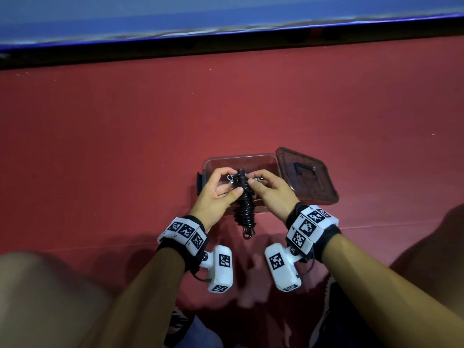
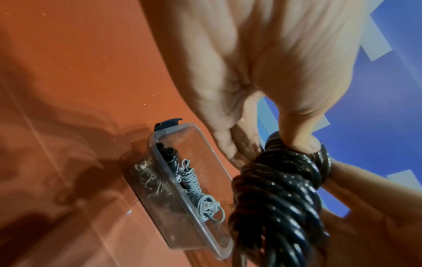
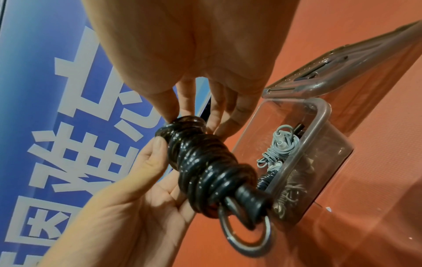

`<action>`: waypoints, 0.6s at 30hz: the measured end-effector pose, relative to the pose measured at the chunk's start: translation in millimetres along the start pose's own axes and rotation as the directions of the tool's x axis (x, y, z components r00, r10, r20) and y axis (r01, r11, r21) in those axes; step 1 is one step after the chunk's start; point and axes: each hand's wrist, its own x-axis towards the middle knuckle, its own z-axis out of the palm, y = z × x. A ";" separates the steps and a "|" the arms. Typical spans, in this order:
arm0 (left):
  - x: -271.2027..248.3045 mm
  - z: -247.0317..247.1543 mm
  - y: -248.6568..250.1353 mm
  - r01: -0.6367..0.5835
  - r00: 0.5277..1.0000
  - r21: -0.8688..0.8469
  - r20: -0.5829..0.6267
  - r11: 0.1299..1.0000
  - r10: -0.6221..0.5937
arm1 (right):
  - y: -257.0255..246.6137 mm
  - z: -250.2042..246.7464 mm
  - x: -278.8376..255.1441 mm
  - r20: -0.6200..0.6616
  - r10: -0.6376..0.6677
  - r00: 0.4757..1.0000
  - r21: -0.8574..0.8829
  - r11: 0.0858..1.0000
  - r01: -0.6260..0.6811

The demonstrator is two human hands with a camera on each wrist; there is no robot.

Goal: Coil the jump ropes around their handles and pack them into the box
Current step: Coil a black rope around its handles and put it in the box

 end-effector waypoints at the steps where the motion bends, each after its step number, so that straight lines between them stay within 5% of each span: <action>1: -0.5 -0.1 0.3 -0.003 1.000 0.003 0.014 1.000 0.003 | -0.9 0.2 -0.8 0.000 0.001 1.000 0.006 1.000 -0.001; 6: 0.6 -0.2 0.2 -0.004 1.000 0.009 0.015 1.000 0.004 | 1.1 0.4 -2.2 0.016 0.048 0.999 0.116 0.992 -0.050; 18: 1.8 -0.3 0.0 -0.005 0.999 0.008 -0.038 1.000 0.005 | 4.1 -2.1 -0.4 0.051 0.066 0.996 0.040 0.997 -0.068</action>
